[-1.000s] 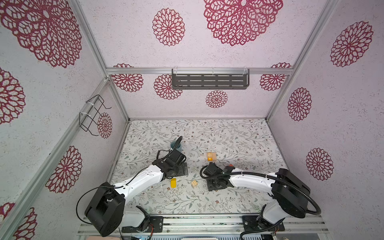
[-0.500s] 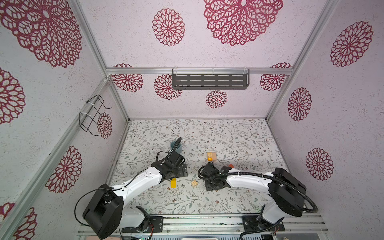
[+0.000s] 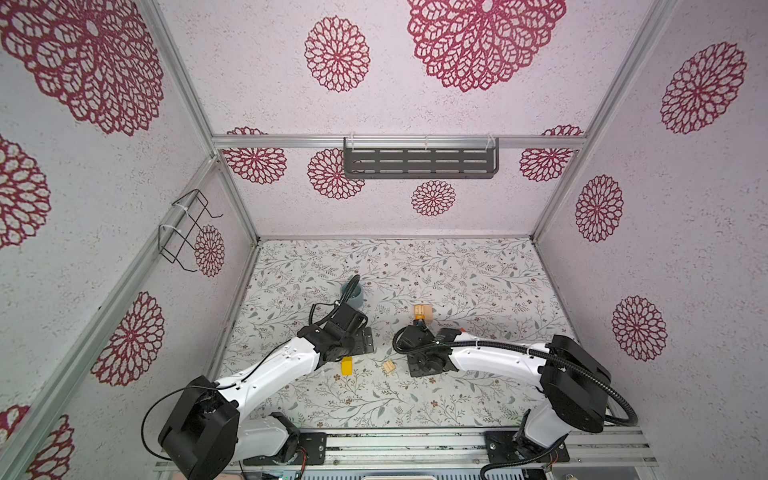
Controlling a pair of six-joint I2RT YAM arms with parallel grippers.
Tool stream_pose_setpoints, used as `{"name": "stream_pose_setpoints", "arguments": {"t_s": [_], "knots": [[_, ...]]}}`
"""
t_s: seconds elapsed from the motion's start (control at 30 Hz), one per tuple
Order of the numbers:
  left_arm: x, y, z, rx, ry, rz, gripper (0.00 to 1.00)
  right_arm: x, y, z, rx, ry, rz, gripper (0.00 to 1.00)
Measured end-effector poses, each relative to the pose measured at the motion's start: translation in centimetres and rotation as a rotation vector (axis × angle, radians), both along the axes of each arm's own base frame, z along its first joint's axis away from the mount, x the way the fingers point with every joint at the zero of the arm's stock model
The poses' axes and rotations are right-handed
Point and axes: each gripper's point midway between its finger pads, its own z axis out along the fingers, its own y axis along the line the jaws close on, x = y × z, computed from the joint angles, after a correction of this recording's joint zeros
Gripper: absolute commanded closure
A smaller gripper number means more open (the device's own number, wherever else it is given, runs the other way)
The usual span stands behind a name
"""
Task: Build the wood block tower
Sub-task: 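Carry the F cube with the right gripper toward the block stack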
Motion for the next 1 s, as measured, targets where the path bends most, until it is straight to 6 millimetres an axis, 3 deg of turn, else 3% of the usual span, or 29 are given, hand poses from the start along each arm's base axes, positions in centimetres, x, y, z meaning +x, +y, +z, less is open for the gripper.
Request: {"name": "stream_pose_setpoints", "arguments": {"t_s": [0.4,0.7,1.0], "knots": [[3.0,-0.6,2.8,-0.003,-0.032,0.01,0.03,5.0,-2.7,2.2,-0.01,-0.026,-0.052,0.71],[6.3,-1.0,3.0,0.016,-0.005,0.021,0.03,10.3,-4.9,4.4,0.036,-0.044,-0.087,0.71],[8.8,-1.5,3.5,0.005,-0.001,0.028,0.03,15.4,-5.3,3.8,0.034,-0.021,-0.081,0.71]]}}
